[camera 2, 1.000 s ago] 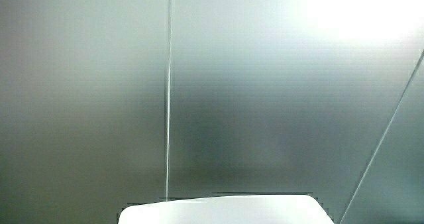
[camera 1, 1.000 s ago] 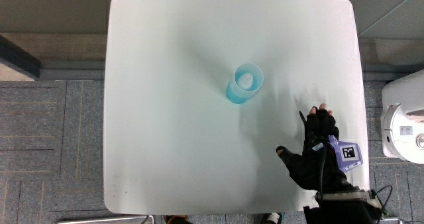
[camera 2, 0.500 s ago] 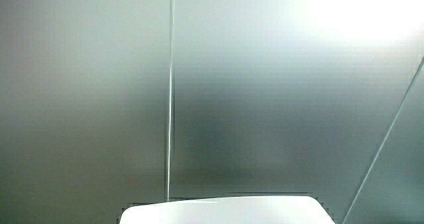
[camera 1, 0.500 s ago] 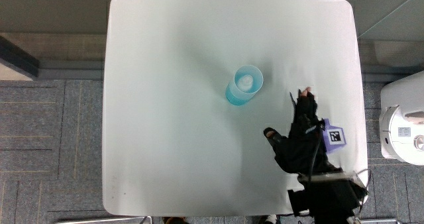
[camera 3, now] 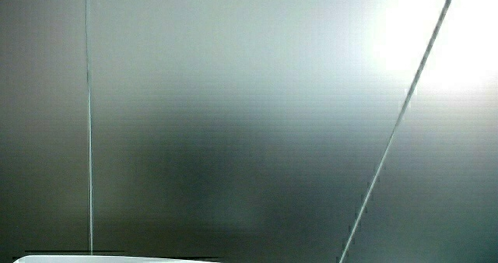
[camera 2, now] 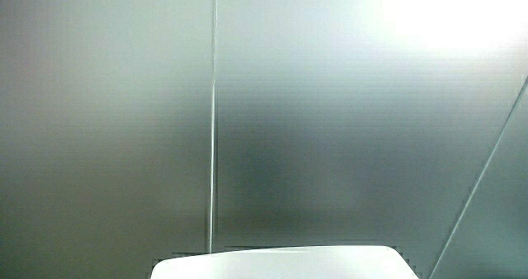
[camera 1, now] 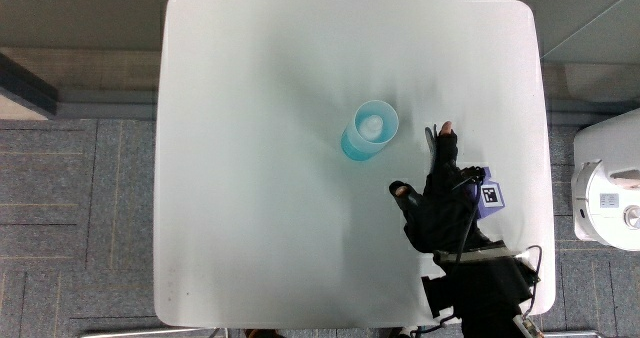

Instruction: Pick cleaning spray

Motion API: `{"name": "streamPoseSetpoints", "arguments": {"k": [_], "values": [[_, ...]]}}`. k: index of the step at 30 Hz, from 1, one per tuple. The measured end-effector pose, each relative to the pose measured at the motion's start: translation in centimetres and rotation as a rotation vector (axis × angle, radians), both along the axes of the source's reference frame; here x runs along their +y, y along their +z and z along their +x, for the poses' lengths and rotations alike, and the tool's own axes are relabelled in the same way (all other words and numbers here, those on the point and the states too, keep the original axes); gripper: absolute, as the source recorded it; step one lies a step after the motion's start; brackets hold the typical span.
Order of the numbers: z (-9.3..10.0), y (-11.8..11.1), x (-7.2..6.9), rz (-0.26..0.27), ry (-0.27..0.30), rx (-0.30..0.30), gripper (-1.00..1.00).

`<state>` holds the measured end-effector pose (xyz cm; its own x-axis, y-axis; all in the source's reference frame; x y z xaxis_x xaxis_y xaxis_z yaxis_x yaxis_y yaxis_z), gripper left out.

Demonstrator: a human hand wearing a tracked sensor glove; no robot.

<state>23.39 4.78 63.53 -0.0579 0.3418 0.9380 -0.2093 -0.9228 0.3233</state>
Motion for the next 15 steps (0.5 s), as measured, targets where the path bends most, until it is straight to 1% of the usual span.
{"name": "streamPoseSetpoints", "arguments": {"k": [2,3,6,15], "values": [[0.0,0.6,-0.1,0.029,0.005,-0.014,0.00],[-0.1,0.8,-0.2,0.032,-0.002,-0.024,0.00],[-0.6,0.8,-0.5,-0.053,-0.007,0.029,0.00],[-2.7,-0.2,-3.9,-0.020,-0.073,0.078,0.00]]}}
